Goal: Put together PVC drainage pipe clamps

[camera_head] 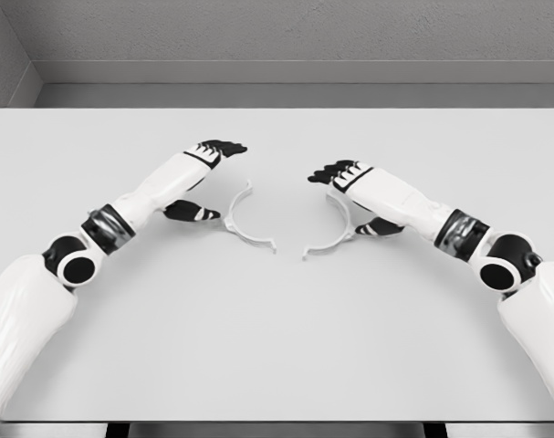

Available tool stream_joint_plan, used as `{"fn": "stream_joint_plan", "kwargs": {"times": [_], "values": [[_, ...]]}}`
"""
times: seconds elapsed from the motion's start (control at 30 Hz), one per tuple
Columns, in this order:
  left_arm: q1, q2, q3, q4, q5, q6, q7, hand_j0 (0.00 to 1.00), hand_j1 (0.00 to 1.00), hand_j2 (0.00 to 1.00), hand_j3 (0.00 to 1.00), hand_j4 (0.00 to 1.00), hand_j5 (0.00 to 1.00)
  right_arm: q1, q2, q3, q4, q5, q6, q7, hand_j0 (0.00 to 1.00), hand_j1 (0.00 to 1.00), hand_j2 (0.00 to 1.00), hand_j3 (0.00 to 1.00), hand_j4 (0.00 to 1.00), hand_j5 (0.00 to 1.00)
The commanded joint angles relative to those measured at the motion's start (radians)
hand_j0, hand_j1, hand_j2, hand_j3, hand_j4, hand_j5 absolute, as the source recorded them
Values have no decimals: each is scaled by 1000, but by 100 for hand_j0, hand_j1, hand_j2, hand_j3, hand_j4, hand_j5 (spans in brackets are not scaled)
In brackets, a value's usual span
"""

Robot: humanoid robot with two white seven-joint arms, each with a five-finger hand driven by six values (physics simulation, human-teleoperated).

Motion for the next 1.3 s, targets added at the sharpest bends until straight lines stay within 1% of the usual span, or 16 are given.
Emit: {"fn": "stream_joint_plan", "kwargs": {"times": [0.0, 0.07, 0.2, 0.33, 0.37, 0.4, 0.47, 0.67, 0.77, 0.87, 0.93, 1.27], "values": [[-2, 2, 3, 16, 8, 0, 1, 100, 100, 100, 100, 100, 100, 0, 2, 8, 0, -5, 8, -1, 100, 100, 100, 100, 100, 100], [-11, -7, 3, 34, 6, 0, 1, 100, 100, 100, 100, 100, 100, -2, 11, 8, 0, -5, 8, -1, 100, 100, 100, 100, 100, 100], [-18, -12, -2, 39, 5, 0, 1, 100, 100, 100, 100, 100, 100, -2, 15, 8, 2, -3, 9, -1, 100, 100, 100, 100, 100, 100], [-34, -38, -5, 85, 3, 0, 1, 100, 100, 100, 100, 100, 100, -9, 22, 9, 14, -2, 12, -1, 100, 100, 100, 100, 100, 100], [-34, -38, -5, 83, 3, 0, 1, 100, 100, 100, 100, 100, 100, -9, 23, 14, 14, -2, 12, -1, 100, 100, 100, 100, 100, 100], [-34, -38, -3, 85, 3, 0, 1, 100, 100, 100, 100, 100, 100, -25, 22, 29, 17, -2, 15, -1, 100, 100, 100, 100, 100, 100], [-34, -39, -3, 85, 3, 0, 1, 100, 100, 100, 100, 100, 100, -35, 23, 37, 43, -2, 18, -1, 100, 100, 100, 100, 100, 100], [-34, -50, -6, 83, 2, 0, 1, 100, 100, 100, 100, 100, 100, -40, 37, 37, 48, -2, 18, -1, 100, 100, 100, 100, 100, 100], [-31, -59, -8, 82, 0, 0, 1, 100, 100, 100, 100, 100, 100, -69, 42, 45, 94, 0, 18, -2, 100, 100, 100, 100, 100, 100], [-28, -69, -9, 80, 0, 0, 1, 100, 100, 100, 100, 100, 100, -75, 42, 43, 102, 0, 18, -2, 100, 100, 100, 100, 100, 100], [-26, -70, -9, 79, -1, 0, 1, 100, 100, 100, 100, 100, 100, -84, 42, 43, 122, 0, 18, -2, 100, 100, 100, 100, 100, 100], [-20, -72, -8, 72, 0, 0, 1, 100, 100, 100, 100, 100, 100, -89, 58, 51, 115, 1, 18, -1, 100, 100, 100, 100, 100, 100]]}}
